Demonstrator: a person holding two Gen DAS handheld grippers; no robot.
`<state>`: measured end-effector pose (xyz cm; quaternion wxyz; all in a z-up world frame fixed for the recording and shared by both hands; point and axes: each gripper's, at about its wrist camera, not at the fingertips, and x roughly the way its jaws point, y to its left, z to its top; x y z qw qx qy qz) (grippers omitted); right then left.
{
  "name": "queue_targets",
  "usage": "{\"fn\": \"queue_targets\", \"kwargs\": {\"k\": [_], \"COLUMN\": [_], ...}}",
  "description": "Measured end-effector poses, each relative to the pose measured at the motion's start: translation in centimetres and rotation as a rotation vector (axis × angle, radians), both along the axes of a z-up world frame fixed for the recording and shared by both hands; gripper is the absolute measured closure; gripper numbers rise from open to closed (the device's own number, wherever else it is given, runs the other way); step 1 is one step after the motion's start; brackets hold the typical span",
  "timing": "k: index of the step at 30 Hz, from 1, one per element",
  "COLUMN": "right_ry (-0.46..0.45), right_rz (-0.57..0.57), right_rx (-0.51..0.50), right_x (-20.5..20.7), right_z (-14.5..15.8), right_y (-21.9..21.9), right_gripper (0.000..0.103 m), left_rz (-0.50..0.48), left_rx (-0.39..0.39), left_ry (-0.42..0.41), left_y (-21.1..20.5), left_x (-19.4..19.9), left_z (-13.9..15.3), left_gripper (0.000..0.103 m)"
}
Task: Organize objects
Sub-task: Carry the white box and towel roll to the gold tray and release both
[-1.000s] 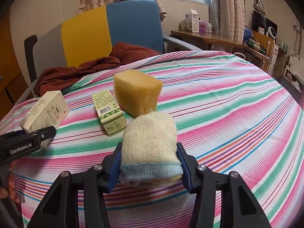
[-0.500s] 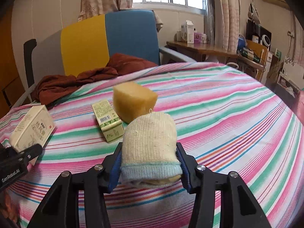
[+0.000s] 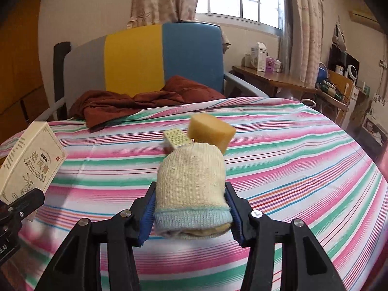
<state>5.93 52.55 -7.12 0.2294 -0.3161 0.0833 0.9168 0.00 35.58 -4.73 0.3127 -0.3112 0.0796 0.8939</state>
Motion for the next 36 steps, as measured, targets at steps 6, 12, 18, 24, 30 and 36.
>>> {"fn": "queue_targets", "kwargs": {"k": [6, 12, 18, 24, 30, 36], "right_ry": [0.012, 0.054, 0.094, 0.085, 0.025, -0.050], "right_rz": [0.092, 0.229, 0.390, 0.522, 0.591, 0.541], "right_rx": [-0.052, -0.103, -0.189, -0.243, -0.200, -0.207], "right_x": [-0.5, -1.9, -4.4, -7.6, -11.0, -14.3], "right_z": [1.1, 3.3, 6.1, 7.4, 6.8, 4.9], "right_y": [-4.4, -10.0, -16.3, -22.2, -26.7, -27.7], "right_gripper": [0.051, 0.051, 0.051, 0.051, 0.051, 0.048], "left_rz": [0.026, 0.116, 0.217, 0.264, 0.257, 0.281], "left_rx": [0.072, 0.122, 0.118, 0.069, 0.041, -0.020], "left_ry": [-0.025, -0.053, -0.132, -0.218, -0.284, -0.330], "left_y": [-4.9, -11.6, -18.6, -22.8, -24.5, -24.5], "left_x": [0.5, -0.7, -3.3, -5.8, -7.9, -9.4], "left_z": [2.6, 4.7, 4.3, 2.3, 0.5, -0.4], "left_gripper": [0.052, 0.052, 0.052, 0.052, 0.053, 0.051]}}
